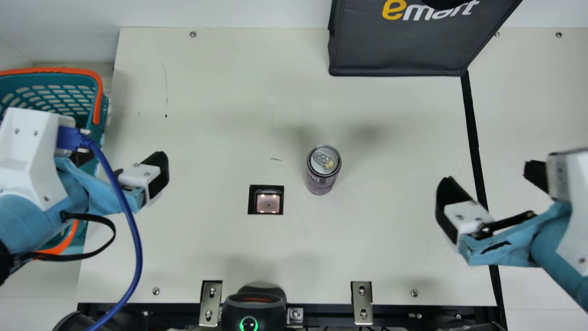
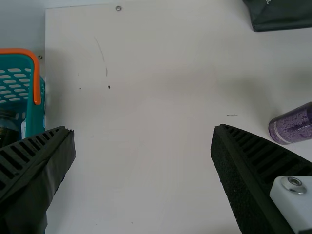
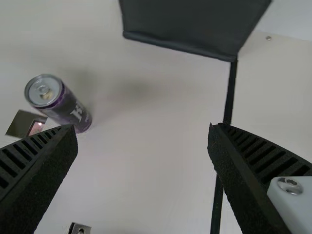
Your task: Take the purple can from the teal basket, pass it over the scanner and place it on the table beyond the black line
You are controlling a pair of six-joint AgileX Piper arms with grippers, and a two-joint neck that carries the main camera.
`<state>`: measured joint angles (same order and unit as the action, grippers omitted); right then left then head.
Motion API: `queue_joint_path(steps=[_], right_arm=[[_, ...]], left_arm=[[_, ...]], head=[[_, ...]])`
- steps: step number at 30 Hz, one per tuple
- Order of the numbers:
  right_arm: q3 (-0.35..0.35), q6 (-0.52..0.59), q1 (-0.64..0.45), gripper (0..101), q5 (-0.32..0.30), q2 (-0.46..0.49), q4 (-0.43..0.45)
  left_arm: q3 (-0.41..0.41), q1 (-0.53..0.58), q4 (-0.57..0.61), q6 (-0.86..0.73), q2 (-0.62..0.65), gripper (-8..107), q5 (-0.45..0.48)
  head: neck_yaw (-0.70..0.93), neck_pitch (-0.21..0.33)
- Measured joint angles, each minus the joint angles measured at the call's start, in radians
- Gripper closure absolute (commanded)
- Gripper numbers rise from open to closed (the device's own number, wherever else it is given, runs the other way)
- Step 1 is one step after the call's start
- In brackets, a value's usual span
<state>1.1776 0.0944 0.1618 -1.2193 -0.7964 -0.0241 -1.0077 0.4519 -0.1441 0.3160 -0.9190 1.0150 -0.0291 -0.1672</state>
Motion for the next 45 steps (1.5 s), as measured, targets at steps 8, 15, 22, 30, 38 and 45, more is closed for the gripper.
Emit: queue_joint_path(steps=[8, 15, 22, 30, 38, 45], right_arm=[[0.004, 0.027, 0.095, 6, 0.000, -0.057, -0.041], [0.016, -0.023, 0.176, 6, 0.020, -0.132, -0.040], [0.024, -0.125, 0.285, 6, 0.076, -0.220, -0.020], [0.041, -0.270, 0.391, 6, 0.143, -0.312, 0.004], [0.039, -0.397, 0.481, 6, 0.195, -0.379, 0.024], [0.026, -0.474, 0.550, 6, 0.232, -0.433, 0.069]], left_arm=[[0.000, 0.000, 0.000, 0.000, 0.000, 9, 0.000], [0.000, 0.000, 0.000, 0.000, 0.000, 9, 0.000], [0.000, 0.000, 0.000, 0.000, 0.000, 9, 0.000], [0.000, 0.000, 0.000, 0.000, 0.000, 9, 0.000], [0.000, 0.000, 0.000, 0.000, 0.000, 9, 0.000], [0.000, 0.000, 0.000, 0.000, 0.000, 9, 0.000]], head=[[0.000, 0.000], [0.000, 0.000], [0.000, 0.000], [0.000, 0.000], [0.002, 0.000], [0.000, 0.000]])
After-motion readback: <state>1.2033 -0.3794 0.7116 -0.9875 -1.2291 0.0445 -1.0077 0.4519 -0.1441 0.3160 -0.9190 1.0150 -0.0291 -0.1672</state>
